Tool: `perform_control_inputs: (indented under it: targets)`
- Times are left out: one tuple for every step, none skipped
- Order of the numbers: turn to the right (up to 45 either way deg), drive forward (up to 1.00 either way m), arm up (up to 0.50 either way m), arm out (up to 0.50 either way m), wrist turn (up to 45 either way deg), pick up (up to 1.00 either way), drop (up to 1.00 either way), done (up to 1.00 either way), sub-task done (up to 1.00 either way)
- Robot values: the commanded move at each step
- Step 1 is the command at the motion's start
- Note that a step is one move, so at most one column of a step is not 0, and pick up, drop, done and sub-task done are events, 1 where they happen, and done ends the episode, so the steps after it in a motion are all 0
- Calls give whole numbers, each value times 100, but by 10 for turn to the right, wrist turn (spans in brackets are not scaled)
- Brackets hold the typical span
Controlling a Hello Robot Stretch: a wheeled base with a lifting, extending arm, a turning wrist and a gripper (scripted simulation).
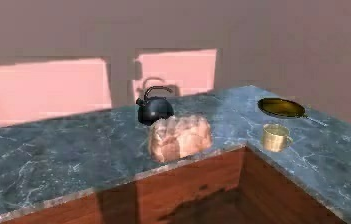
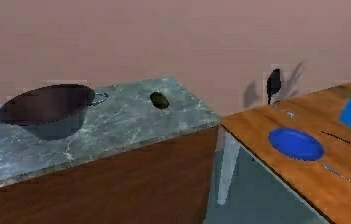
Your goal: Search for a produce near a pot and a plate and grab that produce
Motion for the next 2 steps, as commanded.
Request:
perform_control_inputs:
  targets:
    - [450, 0, 0, 0, 0, 0, 0, 0, 0]
    - [330, 0, 0, 0, 0, 0, 0, 0, 0]
